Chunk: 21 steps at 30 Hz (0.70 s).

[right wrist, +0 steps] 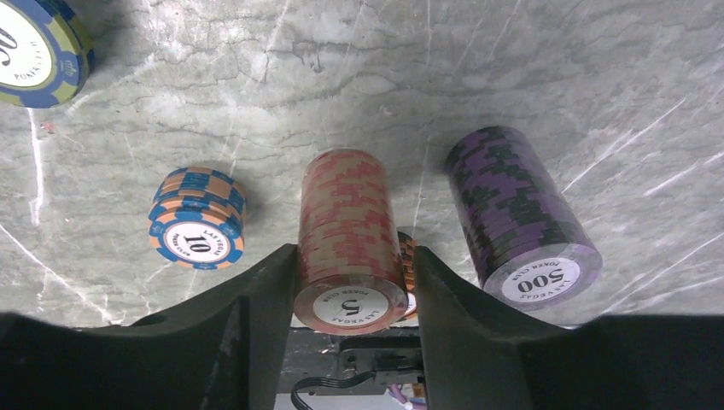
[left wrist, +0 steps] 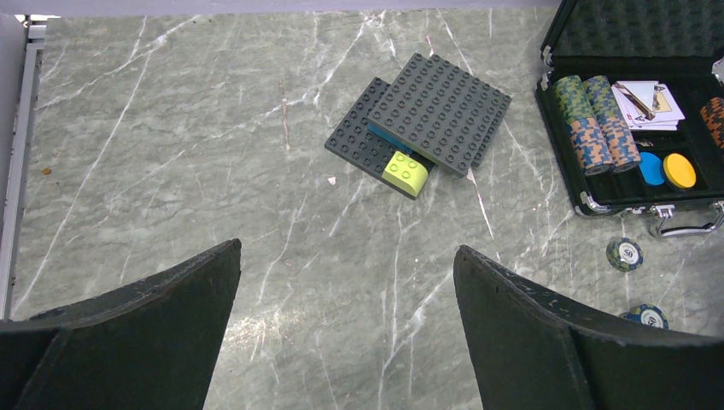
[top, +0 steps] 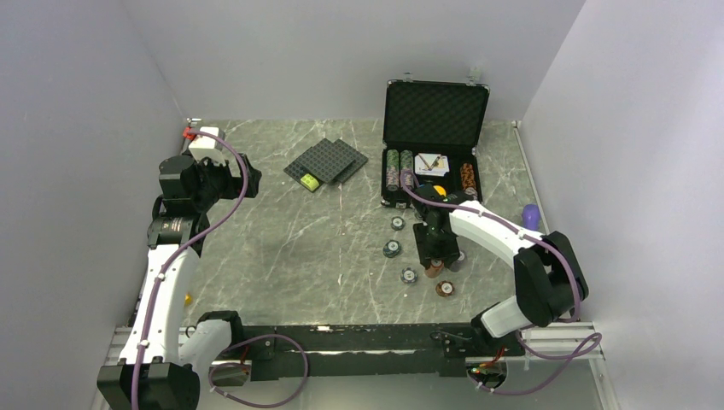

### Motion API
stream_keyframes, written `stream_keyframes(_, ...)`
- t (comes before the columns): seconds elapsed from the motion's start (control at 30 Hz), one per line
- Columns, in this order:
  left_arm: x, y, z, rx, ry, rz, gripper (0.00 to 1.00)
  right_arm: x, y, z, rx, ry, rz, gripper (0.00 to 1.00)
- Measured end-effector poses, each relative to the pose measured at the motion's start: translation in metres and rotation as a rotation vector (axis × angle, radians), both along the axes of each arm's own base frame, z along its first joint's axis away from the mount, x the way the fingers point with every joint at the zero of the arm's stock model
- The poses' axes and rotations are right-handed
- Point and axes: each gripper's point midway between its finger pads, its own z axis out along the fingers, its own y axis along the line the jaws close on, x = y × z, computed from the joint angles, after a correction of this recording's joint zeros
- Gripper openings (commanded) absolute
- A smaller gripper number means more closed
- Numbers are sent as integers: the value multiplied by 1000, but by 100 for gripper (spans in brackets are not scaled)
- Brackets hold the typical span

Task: Pack up texas hold em set
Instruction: Pick up the poker chip from the center of the board.

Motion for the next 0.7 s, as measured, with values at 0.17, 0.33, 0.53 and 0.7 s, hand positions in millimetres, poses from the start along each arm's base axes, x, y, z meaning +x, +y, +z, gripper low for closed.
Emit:
stream_keyframes(0.17,0,0,0,0,0,0,98,0,1,0,7,2,2,20)
stream_keyframes(0.33,0,0,0,0,0,0,98,0,3,4,23,-14,2,0)
stream_keyframes(0.53,0,0,0,0,0,0,98,22,12,31,68,-121,1,0)
stream_keyframes(0.7,0,0,0,0,-1,0,98,76,18,72,88,-341,-27,0)
